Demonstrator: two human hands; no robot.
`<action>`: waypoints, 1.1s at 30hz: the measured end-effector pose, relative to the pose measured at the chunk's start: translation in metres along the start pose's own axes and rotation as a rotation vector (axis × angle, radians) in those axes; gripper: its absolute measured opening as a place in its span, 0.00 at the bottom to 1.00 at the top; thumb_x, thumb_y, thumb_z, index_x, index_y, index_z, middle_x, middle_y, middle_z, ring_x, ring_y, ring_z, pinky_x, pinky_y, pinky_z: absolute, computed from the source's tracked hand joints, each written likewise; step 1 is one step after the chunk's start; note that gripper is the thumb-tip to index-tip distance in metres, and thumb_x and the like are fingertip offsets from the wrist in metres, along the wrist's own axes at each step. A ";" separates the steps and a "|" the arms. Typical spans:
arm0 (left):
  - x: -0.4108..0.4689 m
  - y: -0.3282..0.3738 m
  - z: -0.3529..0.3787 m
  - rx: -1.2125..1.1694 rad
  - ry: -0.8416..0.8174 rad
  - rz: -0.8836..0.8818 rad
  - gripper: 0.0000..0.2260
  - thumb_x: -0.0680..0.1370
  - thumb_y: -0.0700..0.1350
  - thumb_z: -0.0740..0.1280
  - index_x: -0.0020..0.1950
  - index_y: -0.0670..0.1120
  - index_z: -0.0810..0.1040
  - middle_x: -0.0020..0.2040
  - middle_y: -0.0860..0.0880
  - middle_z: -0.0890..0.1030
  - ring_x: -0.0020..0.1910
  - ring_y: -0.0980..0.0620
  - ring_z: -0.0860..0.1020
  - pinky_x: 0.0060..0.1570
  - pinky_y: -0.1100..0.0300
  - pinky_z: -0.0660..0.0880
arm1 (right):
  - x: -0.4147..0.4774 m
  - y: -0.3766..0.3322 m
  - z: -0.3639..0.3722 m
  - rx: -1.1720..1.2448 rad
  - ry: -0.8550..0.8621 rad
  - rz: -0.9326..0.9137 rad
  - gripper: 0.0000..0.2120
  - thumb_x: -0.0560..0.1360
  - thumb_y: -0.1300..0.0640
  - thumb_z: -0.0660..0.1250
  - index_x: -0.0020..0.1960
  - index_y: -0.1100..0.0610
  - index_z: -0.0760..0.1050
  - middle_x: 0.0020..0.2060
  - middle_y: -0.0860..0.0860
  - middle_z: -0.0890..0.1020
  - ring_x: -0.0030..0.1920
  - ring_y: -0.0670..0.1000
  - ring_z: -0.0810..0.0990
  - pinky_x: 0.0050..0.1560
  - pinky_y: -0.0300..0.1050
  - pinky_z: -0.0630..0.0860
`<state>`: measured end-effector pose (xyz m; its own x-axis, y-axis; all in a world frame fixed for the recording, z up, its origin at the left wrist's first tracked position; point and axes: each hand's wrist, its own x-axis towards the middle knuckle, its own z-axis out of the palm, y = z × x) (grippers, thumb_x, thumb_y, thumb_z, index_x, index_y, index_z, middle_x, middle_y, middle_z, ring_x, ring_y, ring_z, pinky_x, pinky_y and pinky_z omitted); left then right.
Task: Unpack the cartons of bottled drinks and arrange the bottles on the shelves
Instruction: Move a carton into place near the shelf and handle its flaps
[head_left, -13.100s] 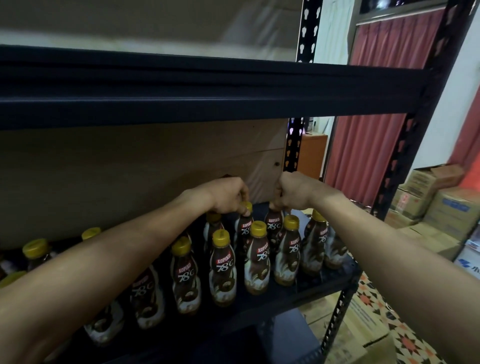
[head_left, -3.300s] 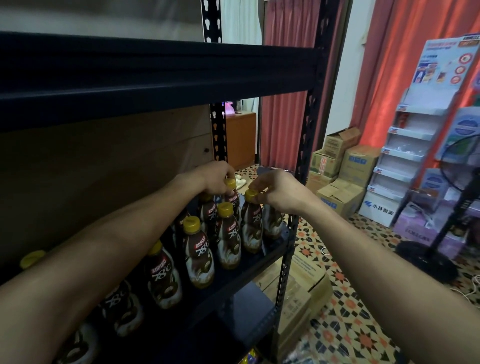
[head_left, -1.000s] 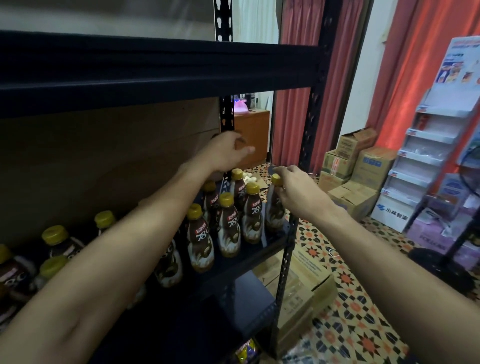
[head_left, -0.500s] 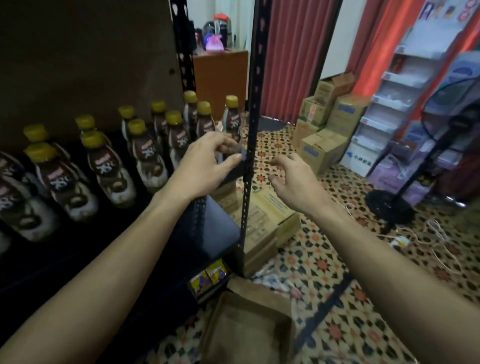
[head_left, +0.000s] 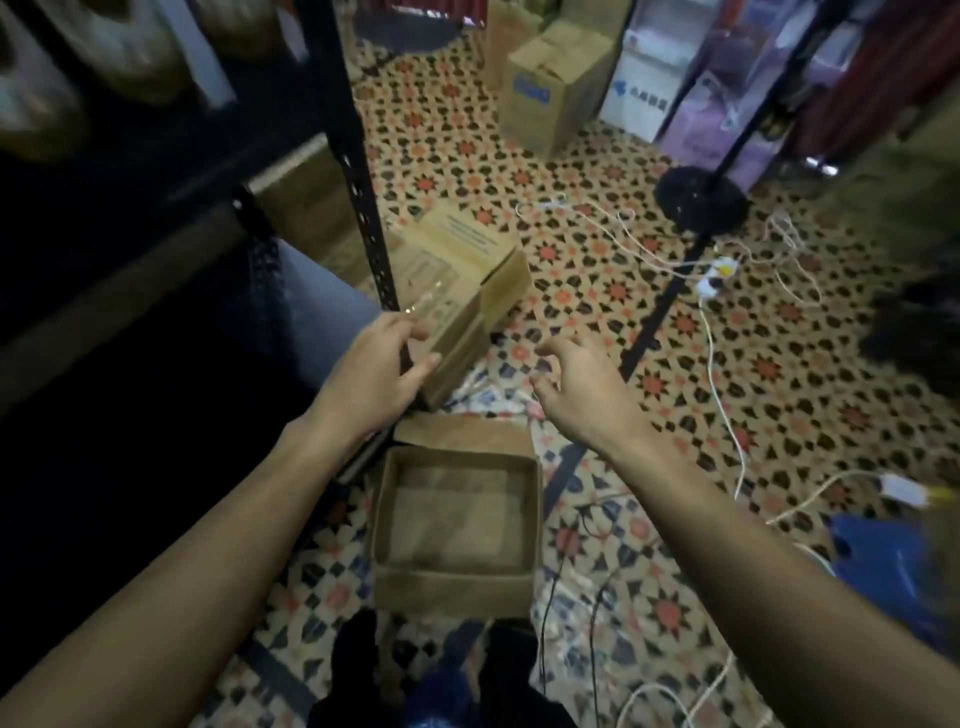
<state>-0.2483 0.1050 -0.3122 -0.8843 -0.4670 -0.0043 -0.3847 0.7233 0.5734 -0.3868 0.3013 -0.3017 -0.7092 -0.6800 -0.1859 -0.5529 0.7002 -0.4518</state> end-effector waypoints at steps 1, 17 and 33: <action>0.000 -0.018 0.031 -0.003 -0.040 -0.008 0.14 0.78 0.48 0.69 0.59 0.42 0.80 0.61 0.45 0.78 0.61 0.47 0.76 0.57 0.61 0.68 | 0.001 0.018 0.028 0.003 -0.022 0.047 0.16 0.82 0.51 0.64 0.67 0.55 0.74 0.63 0.54 0.74 0.65 0.55 0.72 0.61 0.49 0.71; -0.064 -0.302 0.346 0.100 -0.484 -0.630 0.27 0.76 0.52 0.72 0.68 0.40 0.68 0.60 0.37 0.76 0.57 0.37 0.77 0.55 0.46 0.76 | -0.002 0.227 0.380 -0.036 -0.421 0.494 0.23 0.82 0.47 0.61 0.73 0.51 0.62 0.67 0.59 0.70 0.62 0.63 0.74 0.59 0.59 0.76; -0.073 -0.362 0.391 0.010 -0.509 -0.749 0.19 0.80 0.39 0.65 0.71 0.46 0.69 0.59 0.42 0.79 0.55 0.43 0.79 0.49 0.54 0.76 | 0.017 0.297 0.465 0.095 -0.401 0.668 0.16 0.80 0.53 0.65 0.63 0.56 0.63 0.49 0.59 0.79 0.50 0.61 0.79 0.49 0.55 0.76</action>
<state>-0.1475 0.0762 -0.8396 -0.4106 -0.5375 -0.7365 -0.9067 0.3258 0.2678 -0.3603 0.3966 -0.8449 -0.6565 -0.1607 -0.7370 -0.0120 0.9791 -0.2028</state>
